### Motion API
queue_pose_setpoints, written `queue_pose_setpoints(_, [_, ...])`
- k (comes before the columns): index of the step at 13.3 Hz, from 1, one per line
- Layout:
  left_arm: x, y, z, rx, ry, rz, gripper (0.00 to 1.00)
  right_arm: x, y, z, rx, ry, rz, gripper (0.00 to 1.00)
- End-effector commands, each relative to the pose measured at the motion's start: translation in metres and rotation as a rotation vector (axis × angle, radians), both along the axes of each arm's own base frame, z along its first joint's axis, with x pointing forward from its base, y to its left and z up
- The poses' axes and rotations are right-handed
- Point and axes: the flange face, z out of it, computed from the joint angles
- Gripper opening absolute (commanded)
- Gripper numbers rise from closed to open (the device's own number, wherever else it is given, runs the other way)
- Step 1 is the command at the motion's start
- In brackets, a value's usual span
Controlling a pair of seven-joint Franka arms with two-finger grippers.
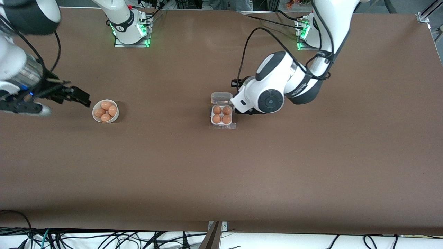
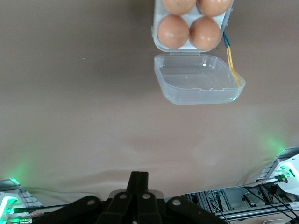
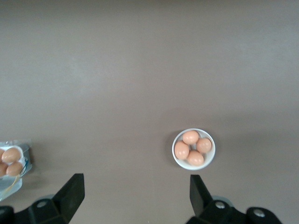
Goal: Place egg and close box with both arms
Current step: 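Fold the clear carton lid over the eggs with the left gripper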
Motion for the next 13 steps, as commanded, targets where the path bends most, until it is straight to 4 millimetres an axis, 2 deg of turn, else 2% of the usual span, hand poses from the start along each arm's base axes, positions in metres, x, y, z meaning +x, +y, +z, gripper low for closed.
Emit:
queue_pose_setpoints(1, [0.002,-0.024,-0.013,0.003,-0.024,0.041,0.03,-0.009,-0.010,0.021,0.001,-0.010,0.000,1.00])
queue_pose_setpoints(2, [0.001,-0.032,-0.025,0.006,-0.034,0.060,0.03,-0.009,-0.011,0.022,0.001,-0.012,0.003,1.00])
queue_pose_setpoints(5, [-0.001,-0.044,-0.042,0.003,-0.061,0.074,0.03,-0.005,-0.015,0.015,-0.006,-0.017,0.044,1.00])
queue_pose_setpoints(9, [-0.014,-0.061,-0.066,0.043,-0.064,0.072,0.03,-0.001,-0.018,0.018,-0.061,-0.057,0.070,1.00])
queue_pose_setpoints(13, [-0.014,-0.060,-0.082,0.055,-0.052,0.076,0.03,0.003,-0.014,0.010,-0.056,-0.048,0.078,1.00])
